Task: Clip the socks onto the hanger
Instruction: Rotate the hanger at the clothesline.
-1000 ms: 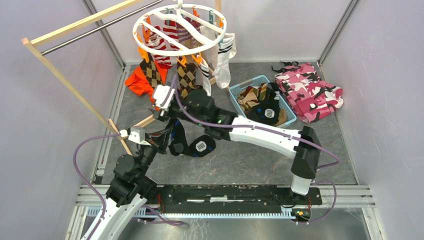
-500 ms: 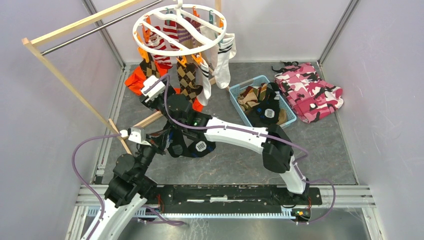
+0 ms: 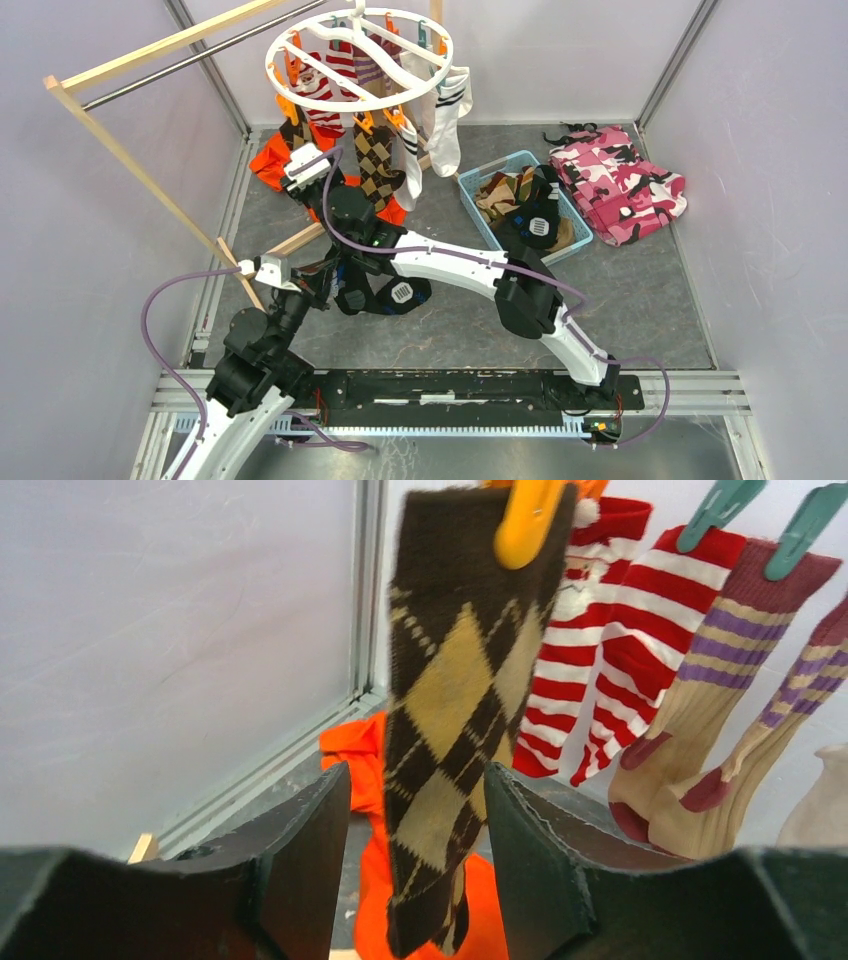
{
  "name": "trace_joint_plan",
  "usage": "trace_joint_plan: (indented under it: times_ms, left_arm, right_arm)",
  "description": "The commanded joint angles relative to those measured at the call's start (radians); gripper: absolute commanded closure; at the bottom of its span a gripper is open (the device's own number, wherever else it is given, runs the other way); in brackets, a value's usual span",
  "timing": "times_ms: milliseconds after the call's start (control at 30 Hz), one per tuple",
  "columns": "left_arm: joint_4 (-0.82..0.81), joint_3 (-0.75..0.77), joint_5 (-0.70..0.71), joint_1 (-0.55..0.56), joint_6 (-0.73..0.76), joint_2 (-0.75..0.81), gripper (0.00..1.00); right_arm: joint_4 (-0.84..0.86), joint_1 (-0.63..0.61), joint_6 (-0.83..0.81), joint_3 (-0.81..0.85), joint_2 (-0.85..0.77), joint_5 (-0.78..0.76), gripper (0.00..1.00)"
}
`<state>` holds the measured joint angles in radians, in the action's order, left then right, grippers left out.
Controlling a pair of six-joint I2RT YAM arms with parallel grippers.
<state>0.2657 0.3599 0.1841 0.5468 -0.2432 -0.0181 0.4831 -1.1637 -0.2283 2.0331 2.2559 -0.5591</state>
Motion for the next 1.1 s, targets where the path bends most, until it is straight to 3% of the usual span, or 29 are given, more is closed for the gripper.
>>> trace_joint_plan:
  times_ms: [0, 267, 367, 567, 800, 1067]
  left_arm:
    - [0.0, 0.042, 0.025, 0.002, 0.041, 0.01, 0.98]
    - [-0.01, 0.037, 0.015, 0.003, 0.039, 0.009, 0.98]
    - [-0.014, 0.034, 0.009, 0.002, 0.042, 0.009, 0.98]
    - [-0.014, 0.037, 0.003, 0.003, 0.044, 0.009, 0.98]
    - [-0.021, 0.039, -0.001, 0.002, 0.051, 0.009, 0.98]
    - [-0.019, 0.06, -0.016, 0.002, 0.063, 0.009, 0.98]
  right_arm:
    - [0.127, 0.022, 0.002, 0.074, 0.037, -0.017, 0.44]
    - [0.171, 0.047, 0.002, 0.049, 0.028, -0.012, 0.68]
    - [0.205, 0.047, -0.012, -0.013, -0.015, 0.015, 0.81]
    - [0.235, 0.043, -0.02, -0.157, -0.136, 0.093, 0.94]
    - [0.242, 0.009, -0.005, -0.276, -0.261, 0.157, 0.99]
    - [0.174, -0.01, 0.068, -0.272, -0.337, 0.207, 1.0]
